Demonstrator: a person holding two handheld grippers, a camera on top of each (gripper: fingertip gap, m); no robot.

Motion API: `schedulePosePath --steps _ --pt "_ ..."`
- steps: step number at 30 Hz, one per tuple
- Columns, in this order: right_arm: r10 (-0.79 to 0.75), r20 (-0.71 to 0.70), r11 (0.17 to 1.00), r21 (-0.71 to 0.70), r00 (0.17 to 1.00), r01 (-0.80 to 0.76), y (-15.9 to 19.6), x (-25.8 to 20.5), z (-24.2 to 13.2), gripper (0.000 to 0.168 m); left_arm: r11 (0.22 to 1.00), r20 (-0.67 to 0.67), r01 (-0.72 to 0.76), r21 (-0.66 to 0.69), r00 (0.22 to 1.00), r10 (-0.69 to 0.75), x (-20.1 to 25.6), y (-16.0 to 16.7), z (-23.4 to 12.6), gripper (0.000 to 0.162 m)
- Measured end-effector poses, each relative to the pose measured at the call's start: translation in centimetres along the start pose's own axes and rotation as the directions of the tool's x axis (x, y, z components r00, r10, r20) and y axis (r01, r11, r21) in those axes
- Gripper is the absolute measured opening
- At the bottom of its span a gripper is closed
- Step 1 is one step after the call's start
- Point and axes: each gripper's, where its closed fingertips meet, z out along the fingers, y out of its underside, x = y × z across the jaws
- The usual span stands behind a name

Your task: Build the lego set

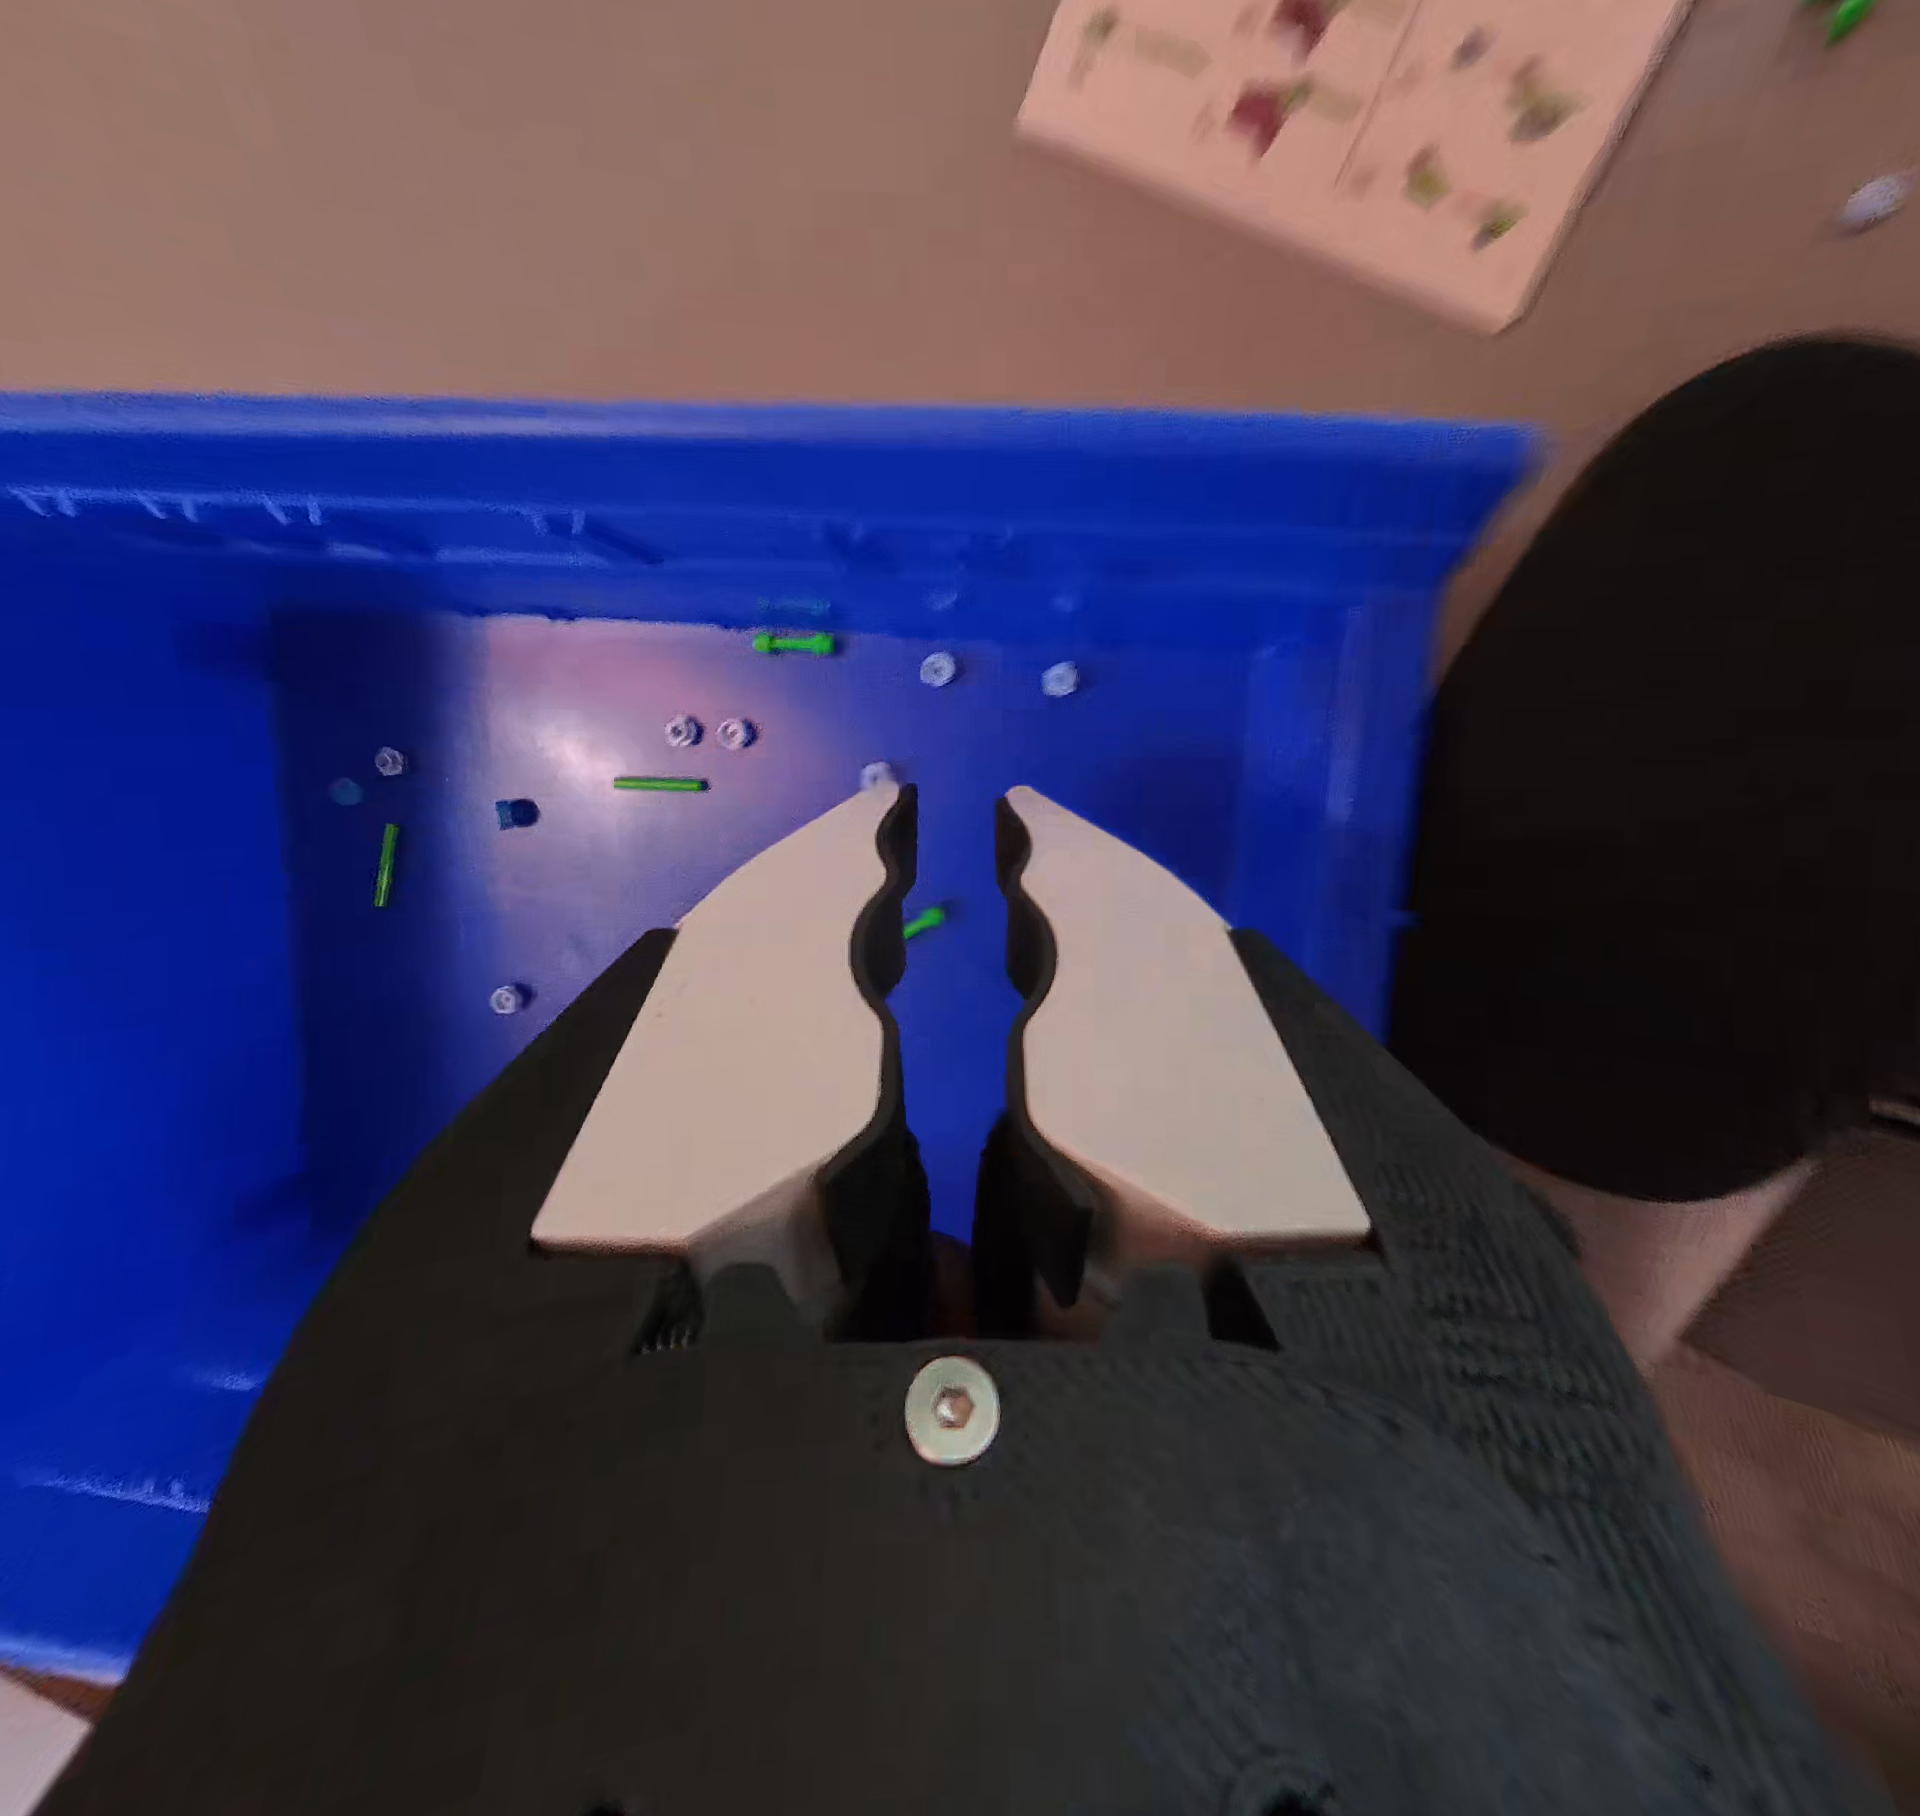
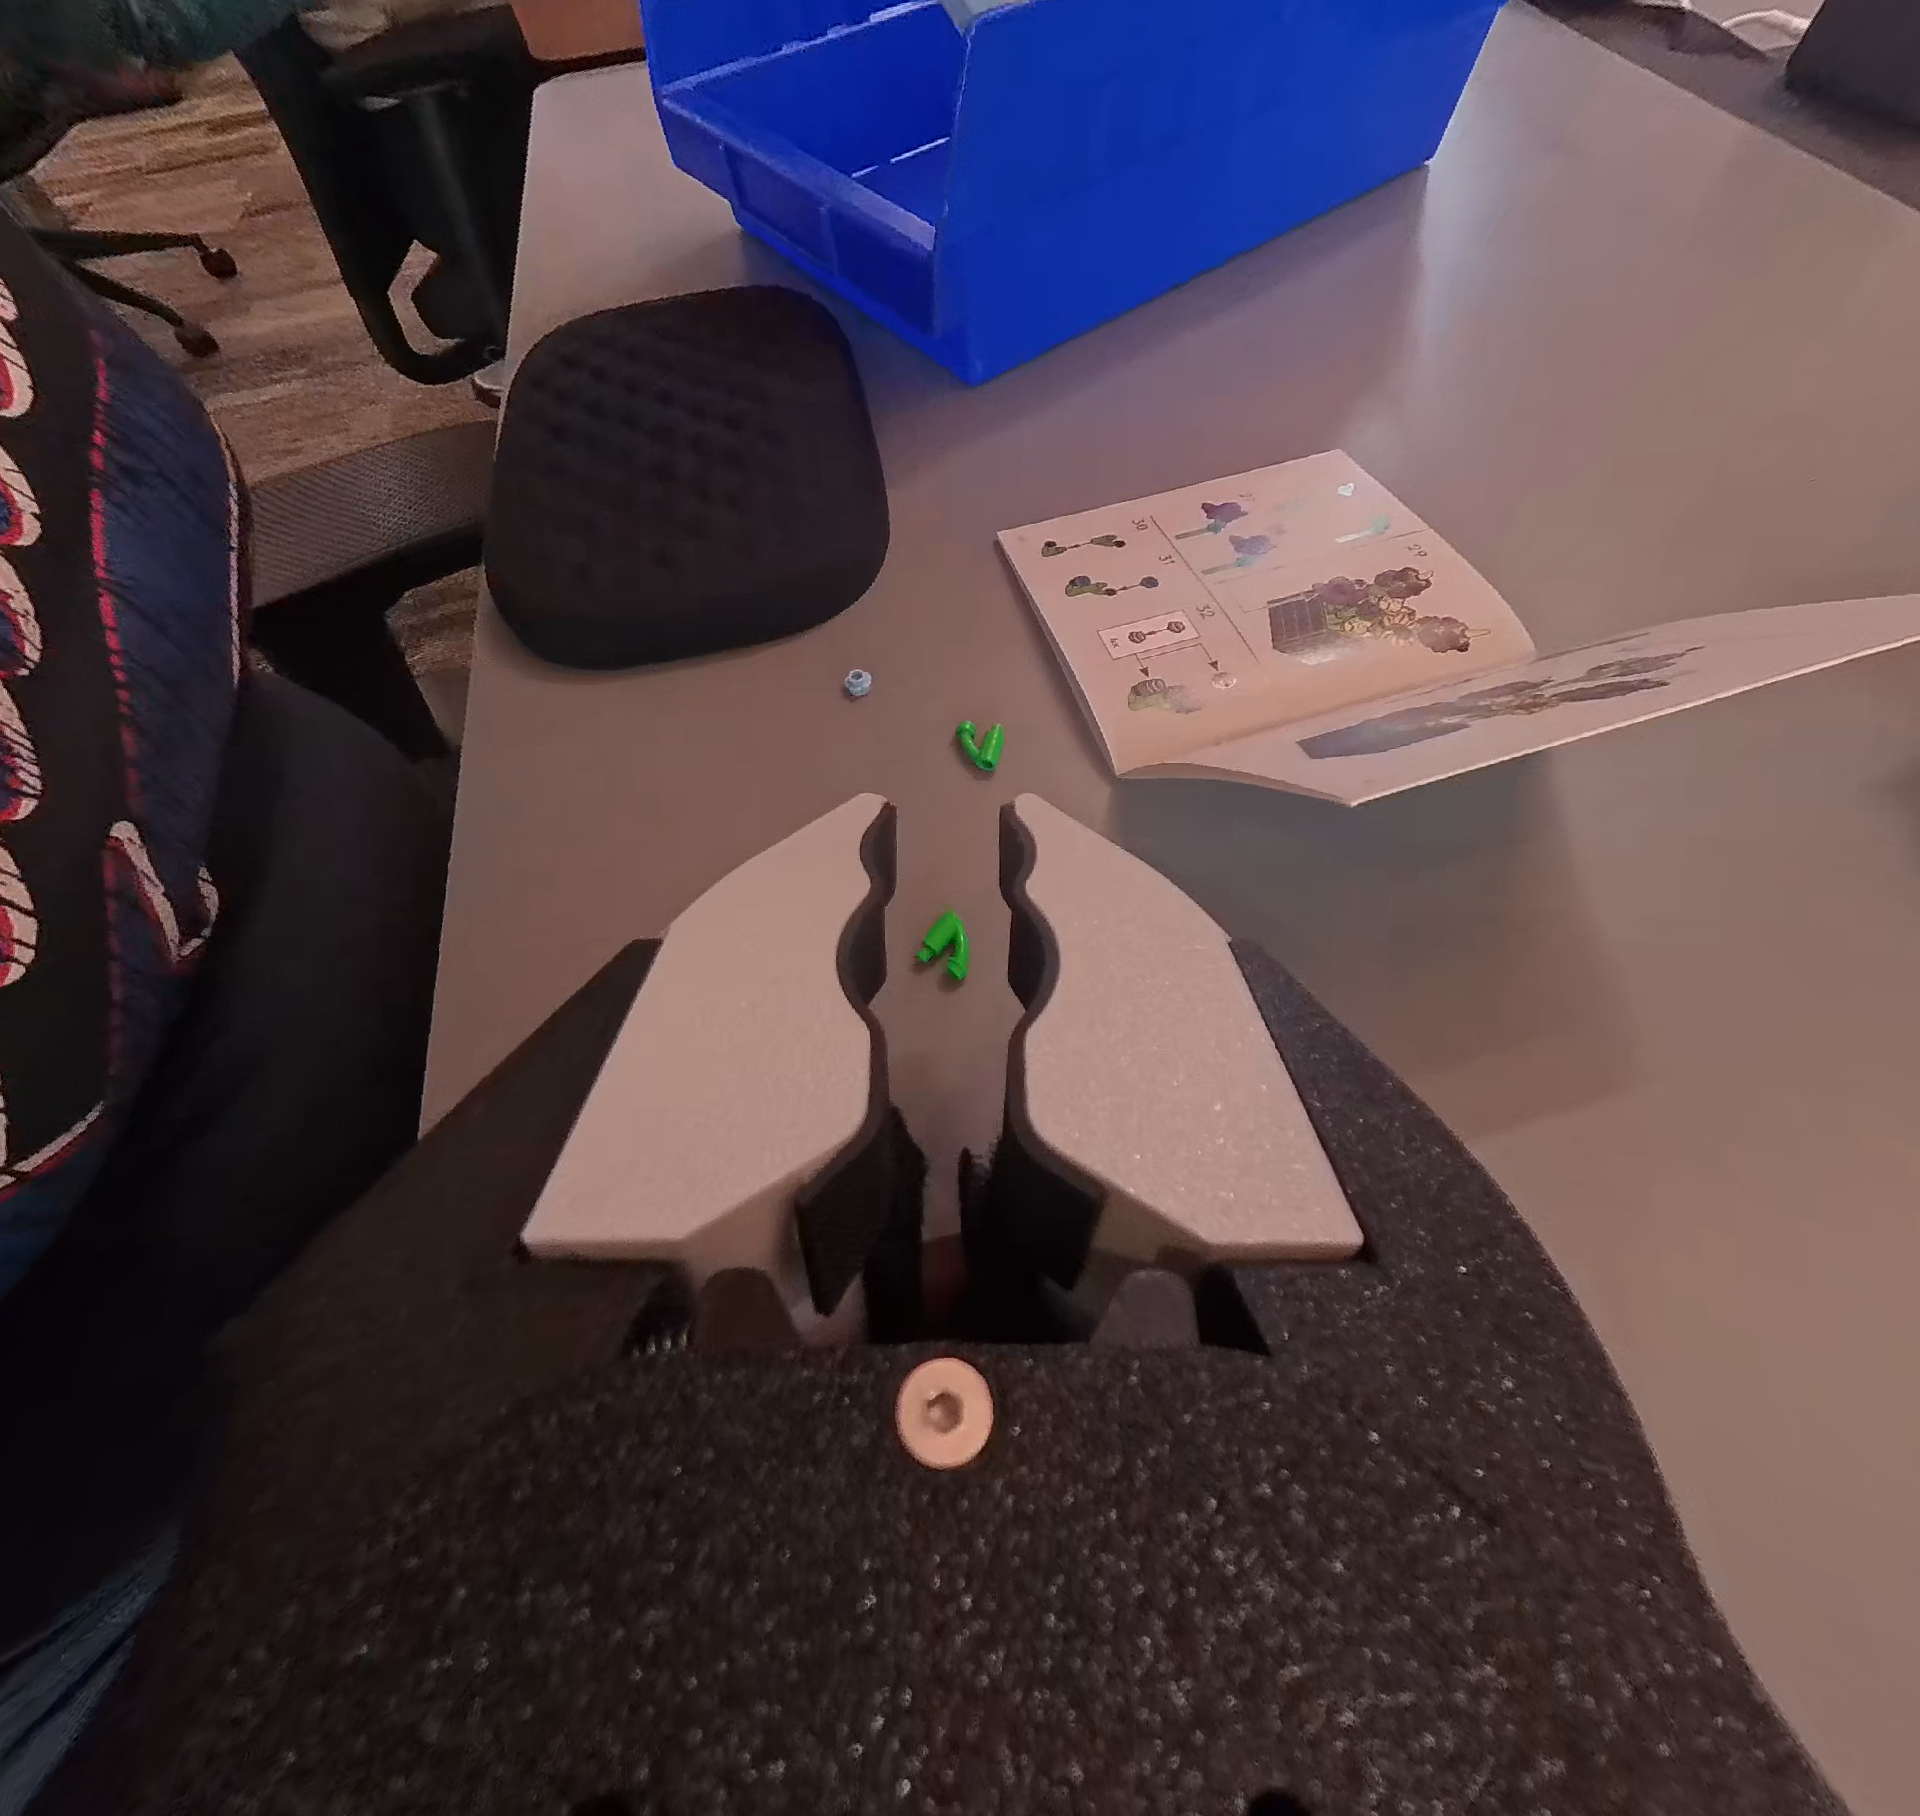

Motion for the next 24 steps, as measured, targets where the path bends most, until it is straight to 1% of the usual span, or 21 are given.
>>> schedulePosePath --steps 2,5,7,12,24 --pt "-0.012 -0.011 1.0 0.008 1.0 0.012 -0.1 0.0 -0.1 0.019 0.997 -0.012 -0.012 -0.076 1.0 0.011 -1.4 1.1 1.9 0.013" --pt "-0.024 -0.022 1.0 0.018 0.999 0.024 -0.2 0.0 -0.2 0.019 0.993 -0.07 -0.006 -0.121 0.998 -0.002 -2.0 1.8 3.8 0.013" --pt "-0.021 -0.019 1.0 0.018 1.0 0.021 -0.2 0.0 -0.2 0.019 0.989 -0.076 -0.004 -0.146 0.997 -0.007 -2.4 2.2 4.4 0.013" --pt "-0.001 -0.004 1.0 0.015 1.0 0.001 -0.1 0.0 -0.2 0.019 0.987 -0.12 0.005 -0.158 0.992 -0.024 -2.3 2.6 4.9 0.012" --pt "0.004 -0.008 1.0 0.015 1.0 -0.003 -0.1 0.1 -0.2 0.019 0.986 -0.142 0.019 -0.165 0.989 -0.043 -2.2 2.7 5.7 0.009"
